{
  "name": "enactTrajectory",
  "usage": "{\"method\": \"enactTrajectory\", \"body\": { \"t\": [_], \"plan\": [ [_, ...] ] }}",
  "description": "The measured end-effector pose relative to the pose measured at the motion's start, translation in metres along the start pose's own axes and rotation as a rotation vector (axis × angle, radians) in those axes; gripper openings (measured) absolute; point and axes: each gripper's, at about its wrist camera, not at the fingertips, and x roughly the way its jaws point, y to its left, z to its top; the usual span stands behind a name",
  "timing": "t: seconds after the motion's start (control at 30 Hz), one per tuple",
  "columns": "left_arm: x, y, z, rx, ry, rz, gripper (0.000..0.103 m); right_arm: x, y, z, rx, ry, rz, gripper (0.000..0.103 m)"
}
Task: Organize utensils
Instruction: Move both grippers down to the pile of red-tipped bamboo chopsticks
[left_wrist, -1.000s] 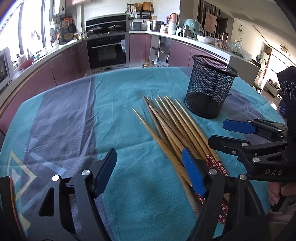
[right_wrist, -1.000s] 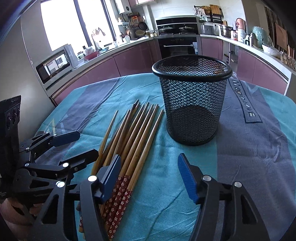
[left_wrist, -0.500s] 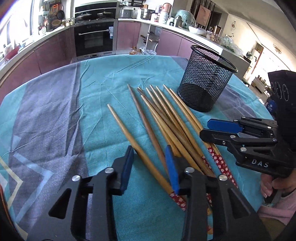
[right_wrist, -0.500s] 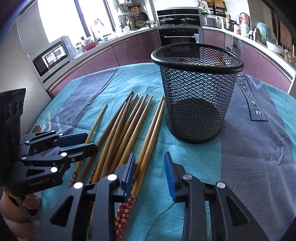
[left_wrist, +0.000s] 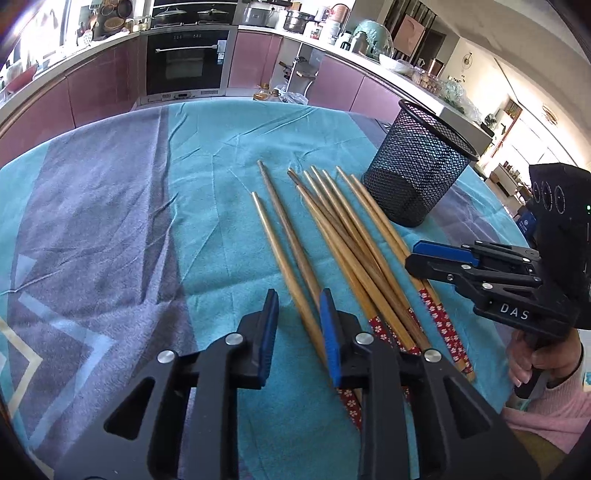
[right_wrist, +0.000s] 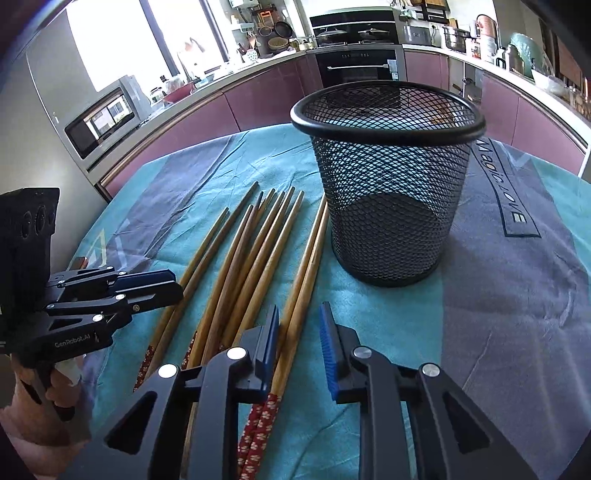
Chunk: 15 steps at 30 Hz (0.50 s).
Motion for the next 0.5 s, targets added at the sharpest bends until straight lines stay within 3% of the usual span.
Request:
{"method": "enactTrajectory", "body": {
  "t": [0.5],
  "plan": [
    [0.0037,-0.0032,0.0077,0.039,0.017,0.048,0.028,-0.0076,-0.0097,-0.0011,0.018,-0.013,-0.01,0.016]
  ]
}}
